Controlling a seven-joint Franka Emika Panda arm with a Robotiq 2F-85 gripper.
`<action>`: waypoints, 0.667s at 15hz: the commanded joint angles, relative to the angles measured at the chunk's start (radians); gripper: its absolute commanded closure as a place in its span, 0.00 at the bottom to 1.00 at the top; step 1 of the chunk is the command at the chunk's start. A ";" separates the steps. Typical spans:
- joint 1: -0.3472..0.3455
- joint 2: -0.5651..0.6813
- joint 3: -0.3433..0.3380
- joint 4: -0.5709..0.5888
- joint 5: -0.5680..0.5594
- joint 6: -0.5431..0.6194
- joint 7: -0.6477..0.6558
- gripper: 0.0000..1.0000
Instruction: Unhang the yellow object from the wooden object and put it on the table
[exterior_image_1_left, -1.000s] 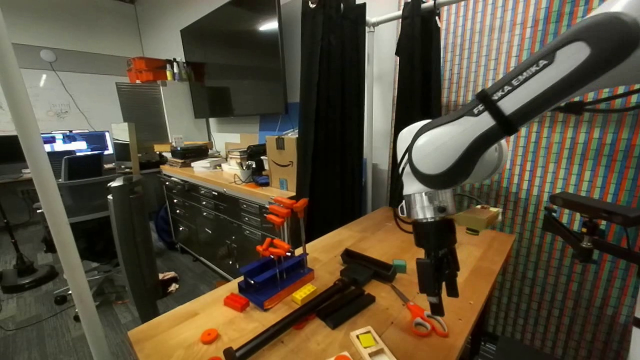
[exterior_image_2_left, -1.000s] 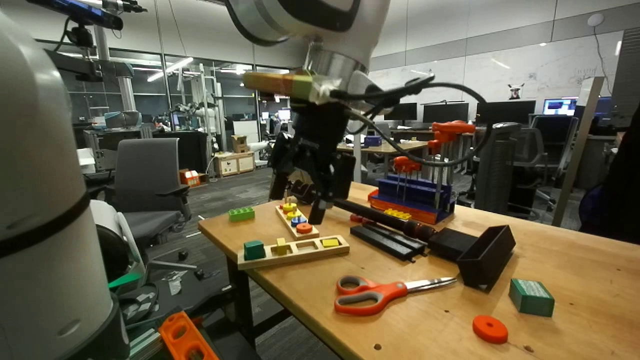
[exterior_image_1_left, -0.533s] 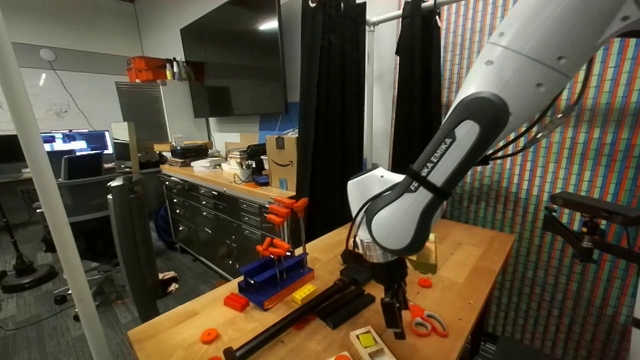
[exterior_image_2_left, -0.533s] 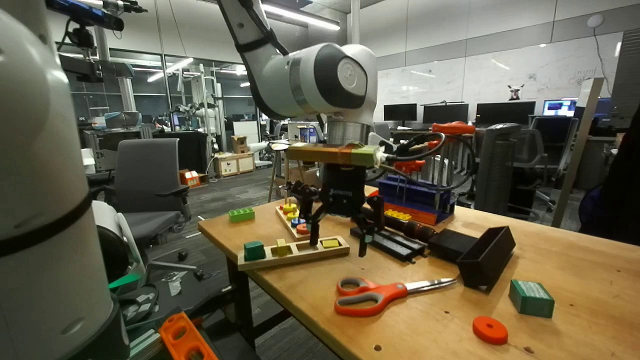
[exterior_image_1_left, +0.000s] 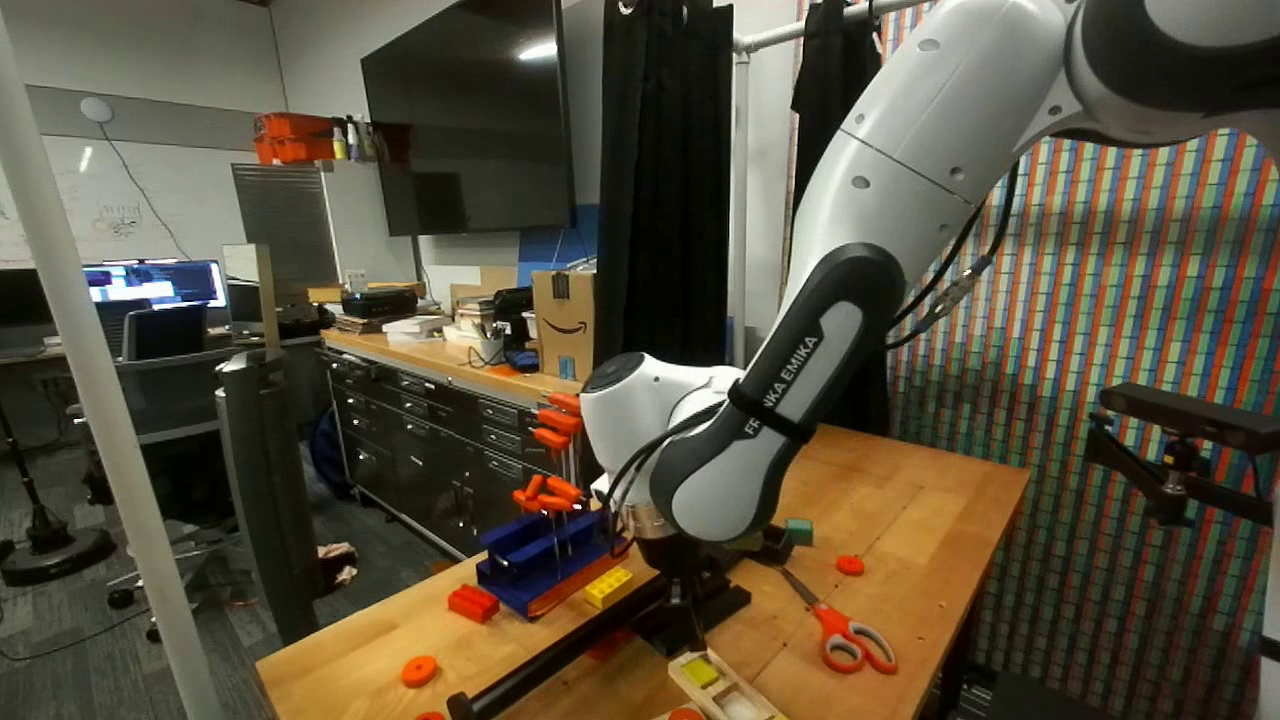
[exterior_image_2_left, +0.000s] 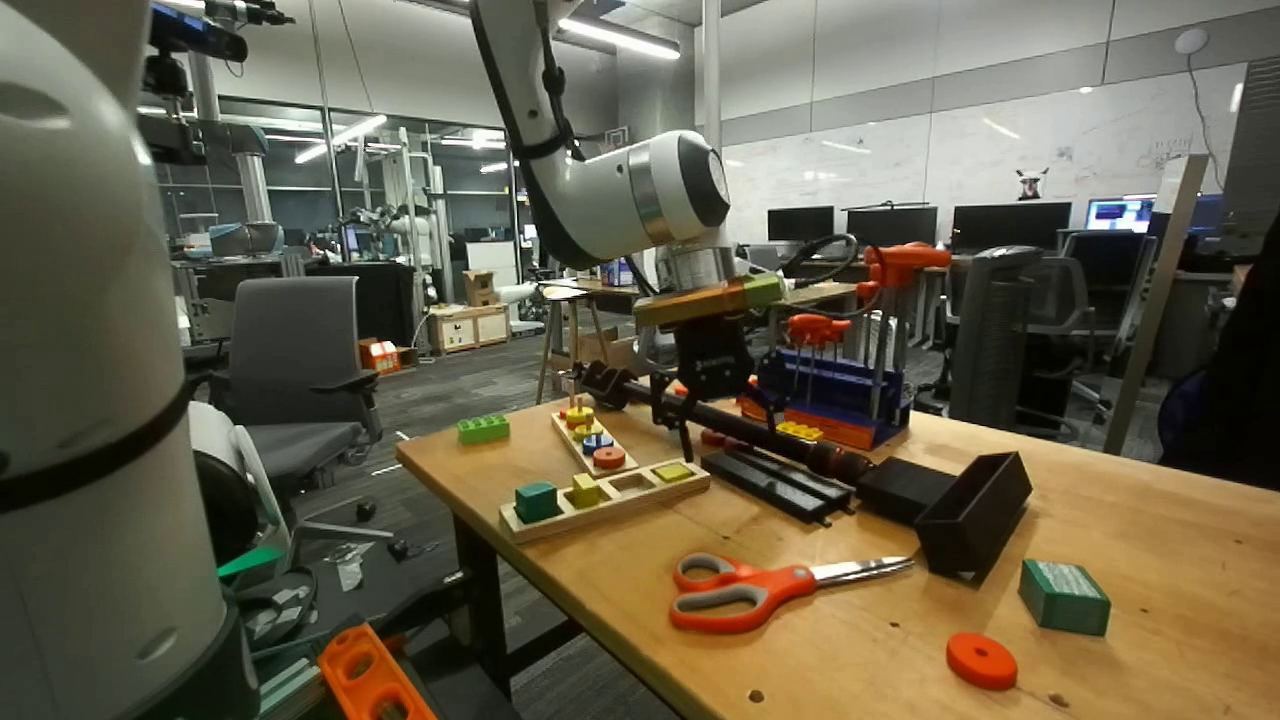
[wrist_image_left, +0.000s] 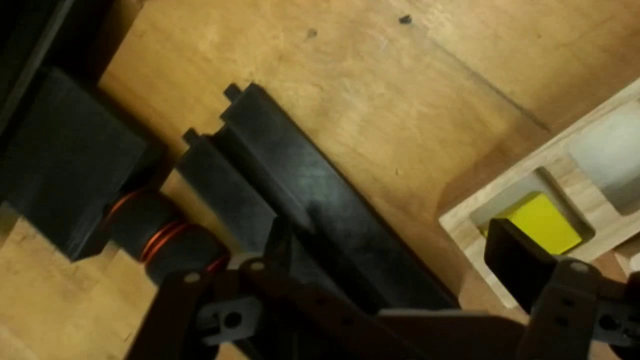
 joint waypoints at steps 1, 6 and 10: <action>0.018 0.011 0.001 0.083 -0.034 -0.059 0.028 0.00; -0.033 0.041 0.048 0.169 0.263 -0.199 -0.184 0.00; -0.062 0.067 0.095 0.233 0.490 -0.310 -0.385 0.00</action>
